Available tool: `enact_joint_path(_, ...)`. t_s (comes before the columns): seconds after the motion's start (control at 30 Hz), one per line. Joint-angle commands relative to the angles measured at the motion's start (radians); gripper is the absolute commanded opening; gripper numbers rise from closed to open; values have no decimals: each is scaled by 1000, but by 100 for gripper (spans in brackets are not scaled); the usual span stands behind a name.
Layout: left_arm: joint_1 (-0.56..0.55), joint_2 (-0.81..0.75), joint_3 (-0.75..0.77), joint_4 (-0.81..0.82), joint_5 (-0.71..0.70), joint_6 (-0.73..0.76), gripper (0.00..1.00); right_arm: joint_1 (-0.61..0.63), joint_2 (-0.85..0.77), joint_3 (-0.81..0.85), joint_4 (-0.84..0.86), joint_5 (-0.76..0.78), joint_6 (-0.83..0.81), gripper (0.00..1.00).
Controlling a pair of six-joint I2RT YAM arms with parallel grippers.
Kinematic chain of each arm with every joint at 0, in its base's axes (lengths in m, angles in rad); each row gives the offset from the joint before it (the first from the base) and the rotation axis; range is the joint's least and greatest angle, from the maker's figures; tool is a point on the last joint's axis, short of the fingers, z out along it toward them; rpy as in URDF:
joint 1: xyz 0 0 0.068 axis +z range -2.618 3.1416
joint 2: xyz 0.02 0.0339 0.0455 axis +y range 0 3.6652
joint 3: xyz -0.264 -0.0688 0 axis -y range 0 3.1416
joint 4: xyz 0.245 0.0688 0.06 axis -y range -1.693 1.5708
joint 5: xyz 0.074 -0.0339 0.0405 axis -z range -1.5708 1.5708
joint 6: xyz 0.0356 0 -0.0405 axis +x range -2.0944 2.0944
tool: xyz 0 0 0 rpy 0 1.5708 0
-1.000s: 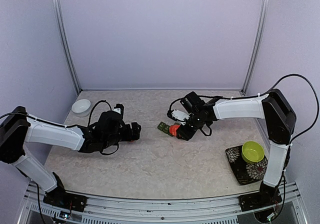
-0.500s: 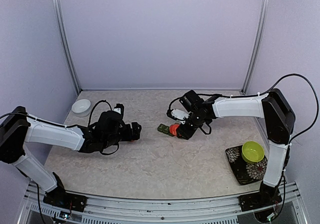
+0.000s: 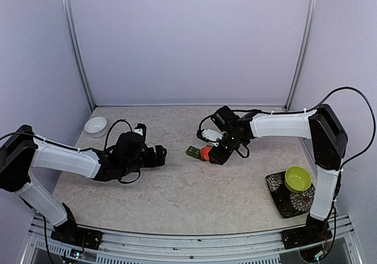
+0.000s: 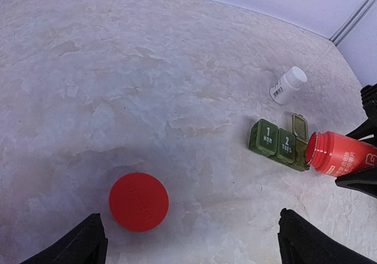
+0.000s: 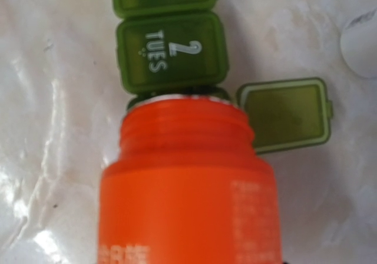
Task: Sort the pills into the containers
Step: Place the pill in the compartment of the pill container.
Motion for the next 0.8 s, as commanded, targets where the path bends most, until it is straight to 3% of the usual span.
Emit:
enact_joint_path(0.0,-9,8,-12,23,6,-11,99,12,25,42,-43,7,-10,28)
enact_joint_path(0.77,-14,14,-20,34,4,-20,99,13,30,104,-127,20,-18,29)
